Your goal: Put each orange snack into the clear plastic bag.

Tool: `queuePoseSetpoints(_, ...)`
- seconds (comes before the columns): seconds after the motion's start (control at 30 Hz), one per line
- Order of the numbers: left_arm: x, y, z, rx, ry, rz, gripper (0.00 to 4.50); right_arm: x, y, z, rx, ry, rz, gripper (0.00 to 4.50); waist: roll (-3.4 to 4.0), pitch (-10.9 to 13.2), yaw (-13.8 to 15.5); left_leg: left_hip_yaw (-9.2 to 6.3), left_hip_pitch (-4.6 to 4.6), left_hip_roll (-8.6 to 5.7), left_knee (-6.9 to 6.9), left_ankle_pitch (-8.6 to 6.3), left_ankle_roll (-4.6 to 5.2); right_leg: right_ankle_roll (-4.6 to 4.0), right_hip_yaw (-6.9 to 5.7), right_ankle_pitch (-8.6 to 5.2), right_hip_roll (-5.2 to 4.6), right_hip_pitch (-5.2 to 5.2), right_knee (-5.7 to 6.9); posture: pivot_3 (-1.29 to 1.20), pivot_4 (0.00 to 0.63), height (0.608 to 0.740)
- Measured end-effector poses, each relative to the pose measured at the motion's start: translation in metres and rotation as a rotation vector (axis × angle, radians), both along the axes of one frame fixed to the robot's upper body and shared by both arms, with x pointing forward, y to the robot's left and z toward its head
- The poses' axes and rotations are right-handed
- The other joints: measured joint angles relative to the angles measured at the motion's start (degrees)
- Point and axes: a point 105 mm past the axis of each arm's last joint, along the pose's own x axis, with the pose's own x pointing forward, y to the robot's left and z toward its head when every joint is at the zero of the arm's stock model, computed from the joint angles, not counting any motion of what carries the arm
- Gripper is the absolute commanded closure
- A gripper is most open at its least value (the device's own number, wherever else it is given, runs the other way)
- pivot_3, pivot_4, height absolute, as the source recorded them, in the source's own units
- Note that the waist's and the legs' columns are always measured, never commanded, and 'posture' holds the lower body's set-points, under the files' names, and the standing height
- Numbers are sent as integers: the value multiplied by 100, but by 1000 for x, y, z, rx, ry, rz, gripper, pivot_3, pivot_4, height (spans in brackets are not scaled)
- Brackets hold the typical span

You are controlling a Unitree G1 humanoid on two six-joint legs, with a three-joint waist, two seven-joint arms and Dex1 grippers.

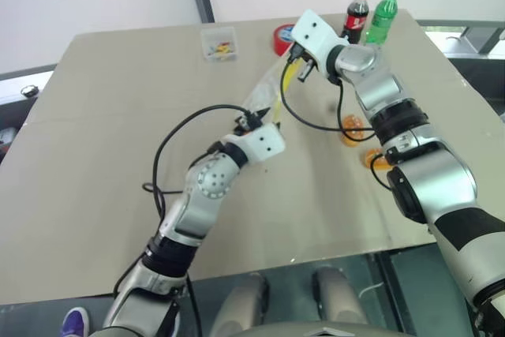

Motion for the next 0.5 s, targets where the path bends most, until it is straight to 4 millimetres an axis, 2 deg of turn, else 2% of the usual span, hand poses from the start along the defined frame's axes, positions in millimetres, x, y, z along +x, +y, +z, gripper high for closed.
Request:
queuePoseSetpoints(0.07, 0, 0, 0, 0, -3, -1, 4210, 0, 0, 0, 0, 0, 0, 4500, 0, 0, 0, -1, 0, 0, 0, 0, 0, 0, 0, 0, 0, 0, 0, 0, 150, 740)
queuePoseSetpoints(0.1, 0, 1, 1, 0, -6, 0, 4458, 0, 0, 0, 0, 0, 0, 4500, 0, 0, 0, -1, 0, 0, 0, 0, 0, 0, 0, 0, 0, 0, 0, 0, 150, 740)
queuePoseSetpoints(0.2, 0, 4, 5, 0, -26, 0, 4458, 0, -1, 0, -1, 0, -2, 4500, 0, 0, 0, 0, 0, 0, 0, 0, 0, 0, 0, 0, 0, 0, 0, 0, 150, 740)
queuePoseSetpoints(0.3, 2, 19, 13, 3, -50, 21, 4458, 1, -7, -5, -3, 4, -14, 4500, 0, 0, 3, -2, 0, 0, 1, 0, 0, 0, -1, 0, 0, 0, 1, 0, 150, 740)
queuePoseSetpoints(0.37, 2, 31, 21, -2, -77, 21, 4458, -1, -19, -14, -11, 3, -28, 4500, 0, -1, 13, -5, -4, 0, 3, 0, 0, 0, -4, 0, -2, 0, -1, 0, 150, 740)
queuePoseSetpoints(0.43, 2, 47, 31, -1, -98, -9, 4458, -5, -35, -33, -34, 22, -39, 4500, 1, -1, 23, -8, -8, -4, 6, 0, 0, 0, -8, 0, -6, 1, -3, 0, 150, 740)
queuePoseSetpoints(0.5, 0, 49, 34, -25, -89, -56, 4458, -13, -35, -43, -56, 27, -9, 4500, 1, -1, 19, -8, -10, -5, 8, 0, 0, 1, -8, 0, -8, 0, -3, 0, 150, 740)
